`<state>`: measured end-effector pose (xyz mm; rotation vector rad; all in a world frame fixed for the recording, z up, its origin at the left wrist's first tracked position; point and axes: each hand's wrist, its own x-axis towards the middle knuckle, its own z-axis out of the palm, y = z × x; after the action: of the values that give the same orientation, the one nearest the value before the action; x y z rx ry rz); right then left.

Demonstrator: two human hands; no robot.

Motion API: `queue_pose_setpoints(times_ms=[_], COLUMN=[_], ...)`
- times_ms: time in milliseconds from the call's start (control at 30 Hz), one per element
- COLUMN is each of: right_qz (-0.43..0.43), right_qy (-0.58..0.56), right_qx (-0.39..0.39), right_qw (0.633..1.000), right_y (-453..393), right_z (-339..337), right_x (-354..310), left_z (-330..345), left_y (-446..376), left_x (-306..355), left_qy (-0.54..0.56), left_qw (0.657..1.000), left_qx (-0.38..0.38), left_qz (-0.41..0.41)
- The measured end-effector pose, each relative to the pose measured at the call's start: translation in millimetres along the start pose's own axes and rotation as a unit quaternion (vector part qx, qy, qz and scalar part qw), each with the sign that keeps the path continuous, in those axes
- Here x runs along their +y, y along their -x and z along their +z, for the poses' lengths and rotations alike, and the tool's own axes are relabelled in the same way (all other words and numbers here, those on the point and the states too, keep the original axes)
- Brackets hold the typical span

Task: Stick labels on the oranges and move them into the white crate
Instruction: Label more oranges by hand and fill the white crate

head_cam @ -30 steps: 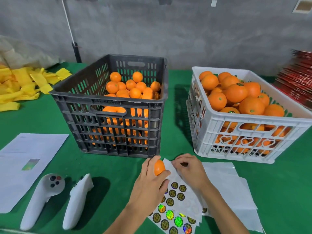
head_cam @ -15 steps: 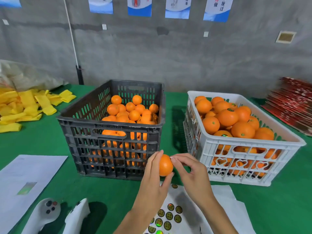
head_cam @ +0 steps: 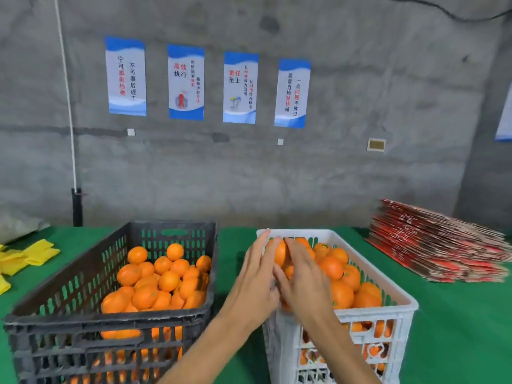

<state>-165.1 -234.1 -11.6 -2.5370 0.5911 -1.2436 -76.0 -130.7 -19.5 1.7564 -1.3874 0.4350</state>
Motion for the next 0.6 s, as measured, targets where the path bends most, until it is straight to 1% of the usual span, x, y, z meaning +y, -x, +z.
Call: queue_pose_setpoints(times_ms=[100, 200, 300, 367, 433, 500, 600], right_qz=[0.043, 0.091, 0.113, 0.097, 0.058, 0.011, -0.036], right_qy=[0.108, 0.149, 0.167, 0.148, 0.104, 0.047, -0.022], right_qx=[-0.024, -0.06, -0.084, -0.081, -0.069, -0.076, -0.113], right_qw=[0.993, 0.983, 0.976, 0.981, 0.99, 0.996, 0.993], right_y=[-50, -83, -103, -111, -117, -122, -127], right_z=[-4, 0, 6, 14, 26, 44, 80], right_x=[41, 83, 110, 114, 102, 76, 27], left_z=[2, 8, 10, 6, -3, -17, -38], left_y=[-42, -72, -97, -110, -118, -120, -112], left_x=[-7, -25, -46, -61, -81, -103, -141], left_qy=[-0.074, -0.147, -0.178, -0.198, -0.219, -0.246, -0.267], left_qw=[0.997, 0.986, 0.977, 0.974, 0.969, 0.962, 0.952], left_qx=[-0.027, -0.082, -0.109, -0.108, -0.104, -0.098, -0.099], left_qz=[-0.002, -0.011, -0.03, -0.028, -0.038, -0.063, -0.111])
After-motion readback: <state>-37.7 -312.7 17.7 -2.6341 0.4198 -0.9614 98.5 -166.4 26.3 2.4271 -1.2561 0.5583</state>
